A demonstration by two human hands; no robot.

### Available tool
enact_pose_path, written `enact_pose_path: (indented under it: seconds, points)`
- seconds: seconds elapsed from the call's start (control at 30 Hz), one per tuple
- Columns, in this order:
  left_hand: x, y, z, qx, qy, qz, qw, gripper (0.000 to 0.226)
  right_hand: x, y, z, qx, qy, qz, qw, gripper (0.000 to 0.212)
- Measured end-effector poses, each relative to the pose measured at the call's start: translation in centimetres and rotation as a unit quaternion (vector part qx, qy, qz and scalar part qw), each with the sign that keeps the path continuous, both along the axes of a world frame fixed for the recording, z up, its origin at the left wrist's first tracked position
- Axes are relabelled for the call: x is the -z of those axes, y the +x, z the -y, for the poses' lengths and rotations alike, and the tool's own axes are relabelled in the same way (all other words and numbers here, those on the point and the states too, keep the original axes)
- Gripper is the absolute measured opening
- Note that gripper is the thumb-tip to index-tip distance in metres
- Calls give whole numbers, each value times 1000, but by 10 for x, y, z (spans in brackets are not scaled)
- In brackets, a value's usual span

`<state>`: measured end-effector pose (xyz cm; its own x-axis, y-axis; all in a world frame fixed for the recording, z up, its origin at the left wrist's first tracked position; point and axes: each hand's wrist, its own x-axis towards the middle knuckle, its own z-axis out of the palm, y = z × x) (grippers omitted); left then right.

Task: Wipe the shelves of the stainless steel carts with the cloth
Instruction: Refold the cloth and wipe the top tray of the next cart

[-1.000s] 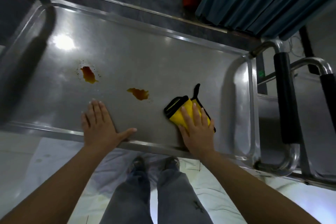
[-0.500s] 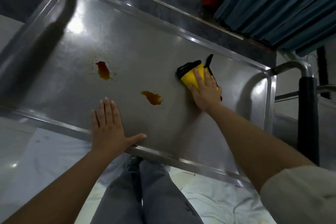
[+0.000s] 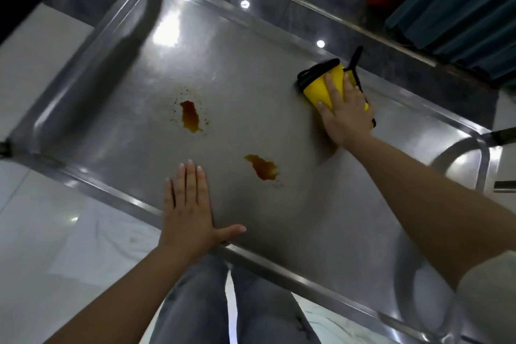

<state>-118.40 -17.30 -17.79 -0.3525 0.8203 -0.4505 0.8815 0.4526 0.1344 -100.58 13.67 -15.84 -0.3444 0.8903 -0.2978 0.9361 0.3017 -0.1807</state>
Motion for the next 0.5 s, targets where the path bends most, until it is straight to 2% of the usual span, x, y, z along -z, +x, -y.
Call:
enact_pose_path:
  seconds: [0.17,0.3,0.4,0.5]
  points:
    - [-5,0,-4,-3,-9,13,1000,140,0,-3,108,-30,-20,-24,999,54]
    - [-8,-2,-6,14,-25,8,1000,137,-2,-15,202,-5,-17,-19,1000,54]
    - [-11,-10,-2,66,-28,9,997,126,-5,-32,257,34,-22,-4,999,55]
    - [-13,-39,12,150,-4,28,988,111,-9,-47,257,66,-11,16,998,56]
